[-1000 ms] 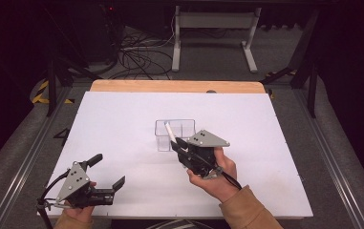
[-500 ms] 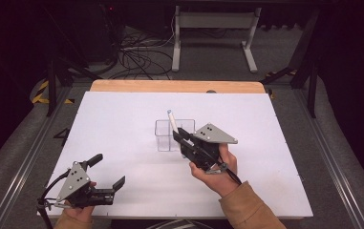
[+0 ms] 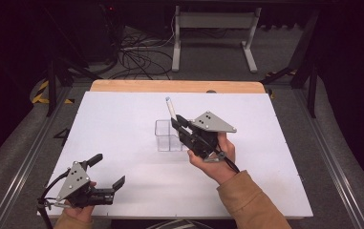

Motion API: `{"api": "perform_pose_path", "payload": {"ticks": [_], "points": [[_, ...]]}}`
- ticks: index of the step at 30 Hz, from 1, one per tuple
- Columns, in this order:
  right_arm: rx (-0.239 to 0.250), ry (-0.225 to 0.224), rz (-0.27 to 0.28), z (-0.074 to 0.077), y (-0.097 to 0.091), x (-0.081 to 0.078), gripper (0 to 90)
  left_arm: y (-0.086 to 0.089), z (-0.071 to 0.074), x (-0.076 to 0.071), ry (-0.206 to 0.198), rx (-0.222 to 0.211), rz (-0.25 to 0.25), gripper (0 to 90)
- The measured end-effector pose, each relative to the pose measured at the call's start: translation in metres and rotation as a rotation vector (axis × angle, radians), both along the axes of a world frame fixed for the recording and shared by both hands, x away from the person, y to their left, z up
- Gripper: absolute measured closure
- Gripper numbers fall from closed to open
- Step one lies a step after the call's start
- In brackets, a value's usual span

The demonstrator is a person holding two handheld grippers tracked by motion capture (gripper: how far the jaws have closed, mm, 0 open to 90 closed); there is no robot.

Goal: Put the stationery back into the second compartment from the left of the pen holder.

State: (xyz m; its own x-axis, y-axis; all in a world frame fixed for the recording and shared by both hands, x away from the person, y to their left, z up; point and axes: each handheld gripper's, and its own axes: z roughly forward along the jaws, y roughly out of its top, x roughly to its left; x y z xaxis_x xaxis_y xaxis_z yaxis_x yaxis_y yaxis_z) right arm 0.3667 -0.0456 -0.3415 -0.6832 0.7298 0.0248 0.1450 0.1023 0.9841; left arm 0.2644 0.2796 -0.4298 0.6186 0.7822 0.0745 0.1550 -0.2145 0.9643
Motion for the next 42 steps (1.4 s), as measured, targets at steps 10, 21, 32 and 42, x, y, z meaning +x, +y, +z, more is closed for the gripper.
{"api": "perform_pose_path", "payload": {"ticks": [10, 21, 32, 42], "points": [[0.009, 0.003, 0.009, 0.006, 0.008, 0.019, 79.1, 0.000, 0.000, 0.000, -0.001, 0.000, -0.002, 1.4], [0.014, -0.014, -0.017, 0.001, 0.018, 0.043, 79.1, 0.000, 0.000, 0.000, 0.001, -0.002, -0.004, 1.4], [0.010, 0.001, -0.046, -0.011, 0.026, 0.064, 79.1, 0.000, 0.000, 0.000, 0.008, -0.016, -0.004, 1.4], [-0.034, -0.018, -0.045, -0.021, 0.030, 0.069, 79.0, 0.000, 0.000, 0.000, 0.005, -0.010, -0.005, 1.4]]}}
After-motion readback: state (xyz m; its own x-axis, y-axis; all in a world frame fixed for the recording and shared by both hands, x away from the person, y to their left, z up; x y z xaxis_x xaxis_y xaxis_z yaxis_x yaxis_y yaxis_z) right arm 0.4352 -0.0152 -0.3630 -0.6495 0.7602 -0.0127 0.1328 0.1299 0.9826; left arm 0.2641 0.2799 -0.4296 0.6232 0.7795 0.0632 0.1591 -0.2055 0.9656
